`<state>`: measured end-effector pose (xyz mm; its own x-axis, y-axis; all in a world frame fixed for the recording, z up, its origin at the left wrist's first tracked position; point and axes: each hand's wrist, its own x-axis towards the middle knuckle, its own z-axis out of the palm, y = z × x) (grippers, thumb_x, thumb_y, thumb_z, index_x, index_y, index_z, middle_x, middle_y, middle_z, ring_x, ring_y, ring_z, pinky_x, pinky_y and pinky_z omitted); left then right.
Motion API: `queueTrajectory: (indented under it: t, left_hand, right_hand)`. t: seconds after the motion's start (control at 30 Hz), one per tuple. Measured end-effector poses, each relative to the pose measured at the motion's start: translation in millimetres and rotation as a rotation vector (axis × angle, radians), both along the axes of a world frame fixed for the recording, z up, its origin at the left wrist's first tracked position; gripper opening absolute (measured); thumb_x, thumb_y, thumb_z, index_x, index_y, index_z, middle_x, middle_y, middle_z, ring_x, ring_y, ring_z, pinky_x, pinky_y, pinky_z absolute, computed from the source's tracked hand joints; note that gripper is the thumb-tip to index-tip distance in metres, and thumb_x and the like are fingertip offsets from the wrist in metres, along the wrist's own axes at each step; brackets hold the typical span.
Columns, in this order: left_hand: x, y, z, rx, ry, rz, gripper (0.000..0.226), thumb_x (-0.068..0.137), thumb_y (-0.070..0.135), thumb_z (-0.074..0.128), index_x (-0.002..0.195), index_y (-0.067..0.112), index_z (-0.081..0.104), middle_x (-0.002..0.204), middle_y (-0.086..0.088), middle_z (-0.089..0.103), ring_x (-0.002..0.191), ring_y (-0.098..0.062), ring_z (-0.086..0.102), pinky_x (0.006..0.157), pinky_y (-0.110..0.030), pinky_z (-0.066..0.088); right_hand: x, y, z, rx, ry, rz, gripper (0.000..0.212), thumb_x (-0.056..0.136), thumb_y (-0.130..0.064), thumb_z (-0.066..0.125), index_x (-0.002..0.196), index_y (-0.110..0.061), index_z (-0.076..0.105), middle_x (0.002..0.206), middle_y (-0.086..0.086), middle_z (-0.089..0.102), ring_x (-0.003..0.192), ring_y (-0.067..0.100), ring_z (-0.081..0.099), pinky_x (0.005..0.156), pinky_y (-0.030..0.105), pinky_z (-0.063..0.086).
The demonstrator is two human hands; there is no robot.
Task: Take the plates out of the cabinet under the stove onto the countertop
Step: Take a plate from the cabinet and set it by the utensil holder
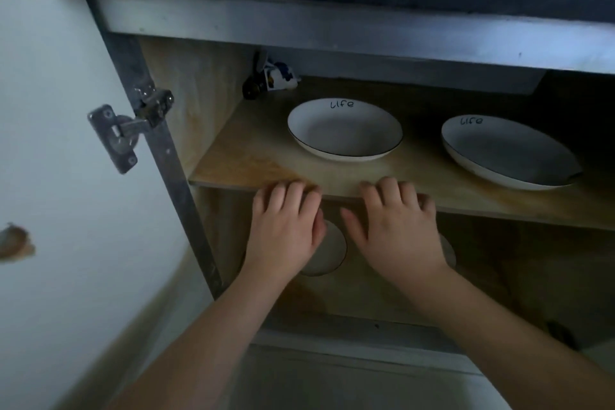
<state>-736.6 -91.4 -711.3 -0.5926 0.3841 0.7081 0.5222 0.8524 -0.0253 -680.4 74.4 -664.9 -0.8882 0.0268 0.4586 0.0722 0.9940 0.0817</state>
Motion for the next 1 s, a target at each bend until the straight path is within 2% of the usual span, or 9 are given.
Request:
queueTrajectory:
  t: [0.17, 0.23, 0.33, 0.43, 0.5, 0.6, 0.77, 0.9, 1.0]
  left_hand:
    - [-1, 5, 10, -0.050, -0.068, 0.055, 0.031, 0.090, 0.040, 0.054, 0.108, 0.015, 0.053, 0.105, -0.010, 0.057, 0.099, -0.031, 0.052, 0.091, -0.054, 0.041]
    - [1, 5, 13, -0.070, -0.075, 0.053, 0.033, 0.091, 0.041, 0.055, 0.110, 0.015, 0.054, 0.106, -0.010, 0.057, 0.099, -0.031, 0.054, 0.091, -0.054, 0.043]
    - [5, 3, 18, -0.086, -0.092, 0.054, 0.036, 0.090, 0.043, 0.056, 0.112, 0.015, 0.055, 0.107, -0.010, 0.058, 0.099, -0.030, 0.054, 0.090, -0.052, 0.044]
    - [7, 4, 26, -0.101, -0.131, 0.058, 0.039, 0.090, 0.046, 0.055, 0.112, 0.015, 0.057, 0.107, -0.008, 0.059, 0.099, -0.029, 0.055, 0.089, -0.051, 0.045]
    - [8, 2, 30, -0.115, -0.169, 0.043, 0.041, 0.091, 0.048, 0.053, 0.116, 0.016, 0.057, 0.110, -0.006, 0.059, 0.102, -0.027, 0.055, 0.090, -0.050, 0.045]
    - [8, -10, 34, -0.118, -0.282, -0.037, 0.047, 0.095, 0.051, 0.042, 0.129, 0.020, 0.054, 0.121, -0.002, 0.056, 0.111, -0.023, 0.053, 0.097, -0.045, 0.044]
    - [5, -14, 53, 0.061, -0.594, -0.081, 0.050, 0.097, 0.054, 0.029, 0.130, 0.027, 0.056, 0.128, 0.005, 0.054, 0.117, -0.018, 0.048, 0.096, -0.039, 0.044]
    - [-5, -11, 75, 0.553, -0.867, -0.084, 0.049, 0.100, 0.057, 0.030, 0.135, 0.031, 0.051, 0.120, 0.014, 0.057, 0.094, 0.001, 0.052, 0.074, -0.023, 0.041]
    - [-12, -16, 87, 0.851, -0.874, -0.034, 0.042, 0.100, 0.053, 0.036, 0.132, 0.032, 0.051, 0.117, 0.008, 0.063, 0.100, -0.009, 0.061, 0.082, -0.030, 0.050]
  right_hand:
    - [-25, 4, 19, -0.320, -0.040, -0.073, 0.053, 0.095, -0.052, 0.039, 0.125, -0.013, 0.057, 0.117, 0.012, 0.064, 0.109, 0.031, 0.057, 0.086, 0.043, 0.048]
    - [-35, 11, 29, -0.571, -0.085, -0.067, 0.050, 0.096, -0.048, 0.046, 0.127, -0.010, 0.054, 0.110, 0.010, 0.066, 0.098, 0.025, 0.062, 0.078, 0.037, 0.050]
    - [-44, 23, 45, -0.906, -0.203, -0.136, 0.035, 0.096, -0.048, 0.046, 0.108, -0.016, 0.056, 0.081, 0.004, 0.063, 0.065, 0.011, 0.058, 0.052, 0.025, 0.041]
    - [-59, 36, 53, -1.191, -0.247, -0.196, 0.028, 0.098, -0.043, 0.047, 0.095, -0.017, 0.055, 0.085, 0.007, 0.068, 0.070, 0.017, 0.065, 0.061, 0.032, 0.053]
    - [-70, 38, 59, -1.451, -0.264, -0.210, 0.028, 0.099, -0.037, 0.048, 0.106, -0.011, 0.058, 0.087, 0.010, 0.071, 0.069, 0.019, 0.069, 0.063, 0.033, 0.058]
    - [-79, 34, 67, -1.864, -0.255, -0.198, 0.035, 0.099, -0.023, 0.051, 0.131, -0.008, 0.046, 0.104, 0.017, 0.066, 0.071, 0.022, 0.071, 0.045, 0.024, 0.054]
    - [-83, 29, 75, -1.837, -0.265, -0.177, 0.042, 0.097, -0.004, 0.051, 0.138, -0.009, 0.042, 0.100, 0.014, 0.059, 0.078, 0.026, 0.069, 0.064, 0.030, 0.061]
    - [-68, 35, 75, -1.788, -0.302, -0.157, 0.037, 0.097, -0.004, 0.051, 0.134, -0.004, 0.045, 0.113, 0.020, 0.062, 0.077, 0.025, 0.068, 0.054, 0.027, 0.059]
    - [-55, 45, 68, -1.788, -0.329, -0.165, 0.037, 0.096, -0.009, 0.055, 0.133, -0.007, 0.047, 0.113, 0.018, 0.065, 0.081, 0.024, 0.072, 0.061, 0.028, 0.060]
